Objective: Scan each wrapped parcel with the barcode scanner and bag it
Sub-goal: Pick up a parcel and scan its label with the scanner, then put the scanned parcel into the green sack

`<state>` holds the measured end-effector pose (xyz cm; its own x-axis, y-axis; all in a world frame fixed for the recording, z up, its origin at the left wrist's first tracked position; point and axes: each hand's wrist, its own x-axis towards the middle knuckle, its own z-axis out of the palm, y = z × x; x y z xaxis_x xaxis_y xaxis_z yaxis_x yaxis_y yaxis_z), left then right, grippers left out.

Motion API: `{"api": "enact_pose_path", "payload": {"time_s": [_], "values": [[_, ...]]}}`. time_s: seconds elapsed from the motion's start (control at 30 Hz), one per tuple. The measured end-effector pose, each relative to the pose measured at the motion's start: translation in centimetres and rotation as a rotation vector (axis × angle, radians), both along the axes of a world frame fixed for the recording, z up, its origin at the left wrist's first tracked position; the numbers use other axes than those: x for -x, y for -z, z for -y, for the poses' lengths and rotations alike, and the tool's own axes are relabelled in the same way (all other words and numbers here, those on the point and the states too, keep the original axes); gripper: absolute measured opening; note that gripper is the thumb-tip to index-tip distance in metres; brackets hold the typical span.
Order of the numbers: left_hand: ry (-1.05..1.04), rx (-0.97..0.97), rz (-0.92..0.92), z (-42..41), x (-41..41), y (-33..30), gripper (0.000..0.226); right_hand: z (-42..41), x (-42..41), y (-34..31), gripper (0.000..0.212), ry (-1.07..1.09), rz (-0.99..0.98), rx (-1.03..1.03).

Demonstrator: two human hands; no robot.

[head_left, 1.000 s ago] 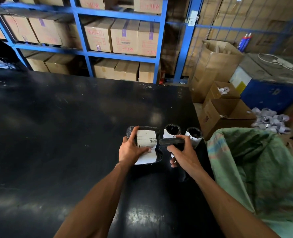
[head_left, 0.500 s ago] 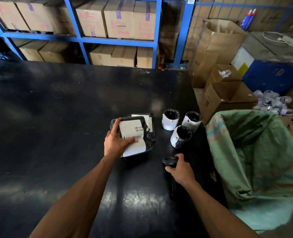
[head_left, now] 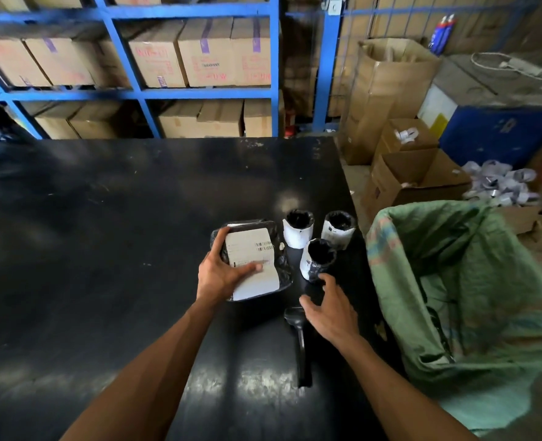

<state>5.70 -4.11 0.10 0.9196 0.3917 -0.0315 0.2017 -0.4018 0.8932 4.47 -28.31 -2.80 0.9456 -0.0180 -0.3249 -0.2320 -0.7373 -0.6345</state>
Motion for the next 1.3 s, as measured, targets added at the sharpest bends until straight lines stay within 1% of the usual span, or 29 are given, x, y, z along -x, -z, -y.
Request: {"api": "enact_pose_path", "payload": {"time_s": [0.07, 0.1, 0.17, 0.23, 0.3, 0.33, 0.47, 0.53, 0.6, 0.67, 0.7, 0.8, 0.87, 0.97, 1.03, 1.13, 1.23, 1.3], "values": [[0.040, 0.029, -0.007, 2.2, -1.4, -0.8, 0.103, 1.7, -1.9, -2.3, 0.057, 0.113, 0.084, -0.250], [0.062, 0.055, -0.003, 3.6, -2.1, -1.1, 0.103, 2.6, -3.0, -3.2, 0.054, 0.163, 0.092, -0.358], [0.124, 0.121, 0.015, 7.0, -3.6, -1.9, 0.102, 4.9, -5.2, -5.2, 0.054, 0.204, 0.069, -0.503], [0.215, 0.188, 0.012, 10.7, -5.2, -2.5, 0.102, 7.3, -7.1, -6.5, 0.060, 0.168, 0.037, -0.592], [0.297, 0.224, -0.016, 14.6, -6.6, -2.5, 0.106, 9.8, -8.4, -7.4, 0.064, 0.129, 0.043, -0.541], [0.324, 0.242, -0.023, 16.5, -7.2, -2.5, 0.107, 11.2, -8.9, -7.5, 0.063, 0.136, 0.072, -0.512], [0.444, 0.259, -0.032, 24.0, -9.2, -2.9, 0.100, 17.5, -10.3, -6.6, 0.048, 0.382, 0.196, -0.526], [0.547, 0.260, -0.071, 27.0, -10.1, -3.0, 0.096, 20.6, -10.9, -5.7, 0.047, 0.482, 0.191, -0.543], [0.598, 0.154, -0.133, 30.1, -11.5, -2.3, 0.085, 24.3, -11.9, -4.6, 0.046, 0.533, 0.178, -0.536], [0.541, 0.030, -0.200, 32.6, -12.7, -1.4, 0.071, 27.5, -13.0, -3.4, 0.046, 0.552, 0.164, -0.499], [0.496, -0.023, -0.224, 33.7, -13.3, -0.5, 0.067, 28.7, -13.6, -2.6, 0.045, 0.559, 0.147, -0.487], [0.412, -0.172, -0.259, 36.3, -14.8, 2.4, 0.073, 31.3, -15.0, -0.3, 0.049, 0.608, 0.084, -0.494], [0.375, -0.193, -0.329, 37.7, -15.8, 3.6, 0.077, 32.3, -15.9, 1.3, 0.051, 0.643, 0.061, -0.484], [0.274, -0.262, -0.341, 39.1, -17.3, 4.3, 0.080, 33.0, -17.3, 4.0, 0.048, 0.595, -0.001, -0.421], [0.204, -0.335, -0.336, 39.4, -18.1, 4.6, 0.080, 33.1, -18.3, 5.7, 0.053, 0.551, -0.064, -0.393], [0.191, -0.418, -0.329, 39.3, -18.5, 5.1, 0.080, 32.3, -19.7, 8.2, 0.057, 0.463, -0.136, -0.366], [0.200, -0.412, -0.308, 38.6, -18.7, 5.5, 0.076, 29.8, -20.9, 10.4, 0.059, 0.337, -0.174, -0.358], [0.209, -0.373, -0.302, 38.0, -18.8, 5.4, 0.073, 28.7, -21.6, 12.4, 0.060, 0.280, -0.209, -0.343]]}}
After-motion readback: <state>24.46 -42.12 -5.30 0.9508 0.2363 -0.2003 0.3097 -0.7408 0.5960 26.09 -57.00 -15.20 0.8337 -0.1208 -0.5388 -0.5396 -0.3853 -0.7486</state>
